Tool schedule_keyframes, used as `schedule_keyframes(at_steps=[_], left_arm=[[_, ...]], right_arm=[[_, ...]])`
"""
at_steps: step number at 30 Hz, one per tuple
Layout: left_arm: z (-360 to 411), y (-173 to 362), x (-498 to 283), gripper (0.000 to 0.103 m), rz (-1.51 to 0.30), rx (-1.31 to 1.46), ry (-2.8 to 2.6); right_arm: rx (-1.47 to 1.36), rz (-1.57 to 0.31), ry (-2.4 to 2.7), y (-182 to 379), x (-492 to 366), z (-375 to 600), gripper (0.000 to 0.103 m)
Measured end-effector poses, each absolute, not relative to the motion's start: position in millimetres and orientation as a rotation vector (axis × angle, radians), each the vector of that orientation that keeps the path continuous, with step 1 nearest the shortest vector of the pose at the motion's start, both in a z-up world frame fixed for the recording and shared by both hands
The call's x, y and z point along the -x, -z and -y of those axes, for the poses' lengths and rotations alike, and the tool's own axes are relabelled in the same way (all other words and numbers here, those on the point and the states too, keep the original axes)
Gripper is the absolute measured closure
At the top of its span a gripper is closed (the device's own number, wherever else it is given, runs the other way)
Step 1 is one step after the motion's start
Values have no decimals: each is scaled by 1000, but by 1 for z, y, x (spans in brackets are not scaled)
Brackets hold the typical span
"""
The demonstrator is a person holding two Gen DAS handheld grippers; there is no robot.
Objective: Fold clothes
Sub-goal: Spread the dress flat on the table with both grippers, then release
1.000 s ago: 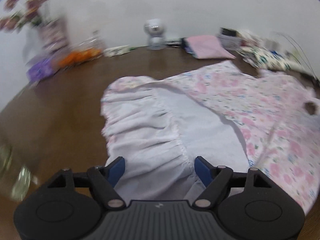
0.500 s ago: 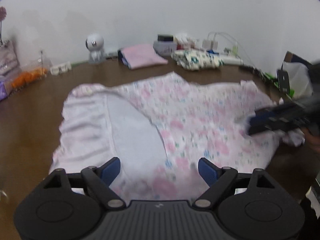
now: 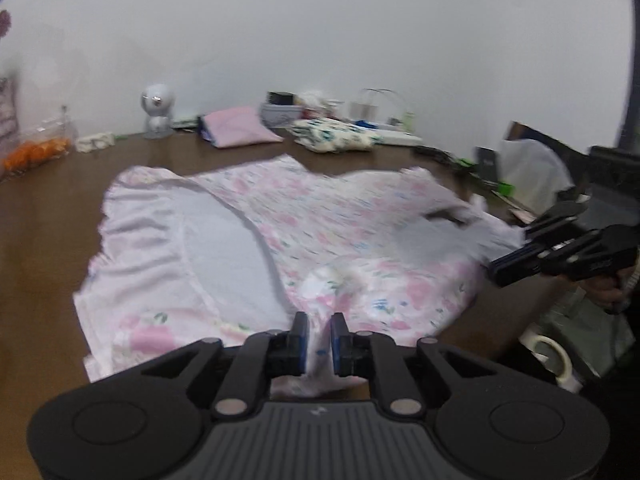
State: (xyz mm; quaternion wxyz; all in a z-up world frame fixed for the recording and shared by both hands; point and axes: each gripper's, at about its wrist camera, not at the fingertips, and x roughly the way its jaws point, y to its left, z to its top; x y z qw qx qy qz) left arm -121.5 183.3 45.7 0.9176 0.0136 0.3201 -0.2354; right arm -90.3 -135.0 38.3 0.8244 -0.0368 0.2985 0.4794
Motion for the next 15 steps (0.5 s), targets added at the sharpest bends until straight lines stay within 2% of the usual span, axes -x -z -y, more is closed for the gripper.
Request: schedule_keyframes(at_steps=[1, 2, 3, 4, 6, 8, 10, 11, 12, 15], left_arm=[[-184, -45, 129, 84, -664, -30, 502], [-185, -44, 135, 70, -666, -32, 513], [-187, -46, 138, 55, -658, -30, 495], [-189, -48, 141, 49, -647, -26, 477], [-192, -57, 138, 41, -611, 8, 443], [-190, -56, 122, 40, -622, 30, 408], [-185, -52, 104, 41, -651, 45, 372], [-183, -49, 96, 43, -669, 49, 354], [-182, -43, 89, 45, -702, 41, 335], [-190, -31, 84, 50, -765, 34, 280]], right_arm=[[93, -648, -1025, -36, 95, 137, 93], [92, -649, -1026, -35, 97, 141, 87], [91, -649, -1027, -34, 99, 144, 62], [79, -643, -1021, -35, 99, 148, 45], [13, -613, -981, -43, 89, 154, 45], [-22, -612, -954, -44, 74, 149, 50], [-40, -622, -933, -40, 57, 140, 72], [-36, -637, -926, -36, 51, 134, 77], [-9, -670, -927, -28, 48, 126, 89], [71, -734, -932, -9, 51, 112, 90]])
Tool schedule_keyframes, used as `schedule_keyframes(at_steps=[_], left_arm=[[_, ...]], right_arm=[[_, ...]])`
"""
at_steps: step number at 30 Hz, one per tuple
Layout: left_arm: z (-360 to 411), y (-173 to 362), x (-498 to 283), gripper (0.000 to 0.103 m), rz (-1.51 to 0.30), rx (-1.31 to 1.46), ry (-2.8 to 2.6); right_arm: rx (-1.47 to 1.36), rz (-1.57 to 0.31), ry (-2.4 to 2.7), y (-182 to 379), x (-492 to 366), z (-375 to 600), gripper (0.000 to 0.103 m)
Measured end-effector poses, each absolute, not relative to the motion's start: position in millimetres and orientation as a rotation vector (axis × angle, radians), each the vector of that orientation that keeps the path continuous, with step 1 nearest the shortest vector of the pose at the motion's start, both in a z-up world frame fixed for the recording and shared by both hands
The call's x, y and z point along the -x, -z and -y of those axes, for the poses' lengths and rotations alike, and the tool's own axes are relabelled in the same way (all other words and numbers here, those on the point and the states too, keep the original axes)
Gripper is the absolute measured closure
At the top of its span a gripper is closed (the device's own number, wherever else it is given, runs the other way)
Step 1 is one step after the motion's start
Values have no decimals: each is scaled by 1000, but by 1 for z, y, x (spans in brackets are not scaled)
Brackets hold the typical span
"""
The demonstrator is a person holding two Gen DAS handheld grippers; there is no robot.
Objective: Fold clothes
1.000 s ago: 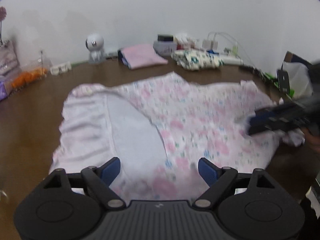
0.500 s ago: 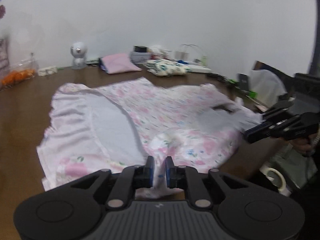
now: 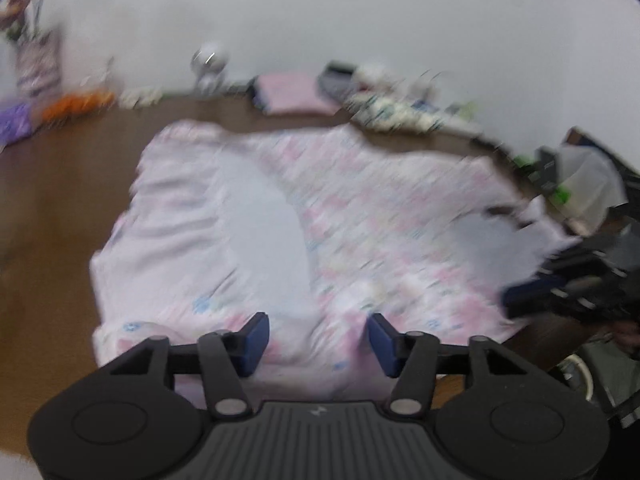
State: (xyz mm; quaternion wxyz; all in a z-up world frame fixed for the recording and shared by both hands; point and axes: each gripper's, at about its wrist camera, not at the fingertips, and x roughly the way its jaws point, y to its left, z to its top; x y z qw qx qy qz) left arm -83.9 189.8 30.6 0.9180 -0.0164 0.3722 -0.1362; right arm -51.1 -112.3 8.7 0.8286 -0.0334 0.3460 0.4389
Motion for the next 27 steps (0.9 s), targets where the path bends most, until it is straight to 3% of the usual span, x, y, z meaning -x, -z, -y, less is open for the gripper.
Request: schedule_keyframes(at_steps=[2, 3, 4, 6, 10, 12, 18, 22, 26, 27], left_arm=[[-200, -30, 86, 49, -774, 42, 260], [-206, -33, 88, 49, -767, 52, 258], [-210, -38, 89, 49, -744, 68, 262], [-211, -53, 85, 42, -691, 86, 265], [-180, -62, 59, 41, -677, 72, 291], [-157, -61, 46, 41, -686, 55, 326], [-56, -38, 18, 41, -708, -170, 416], [-22, -21, 5, 44, -704, -322, 345], [-18, -18, -7, 66, -749, -322, 317], [-17, -19, -7, 82, -755, -328, 322]], right_arm=[[81, -726, -930, -8, 61, 121, 85], [70, -704, -925, -14, 64, 130, 76], [59, -677, -903, -22, 64, 140, 58], [39, -601, -797, -40, 54, 165, 42], [48, -636, -471, -44, -4, 200, 45], [113, -682, -366, -35, -29, 207, 56], [268, -685, -288, -15, -32, 203, 69], [278, -665, -295, -12, -20, 203, 69], [279, -655, -309, -11, -14, 211, 69], [268, -653, -314, -10, -14, 213, 69]])
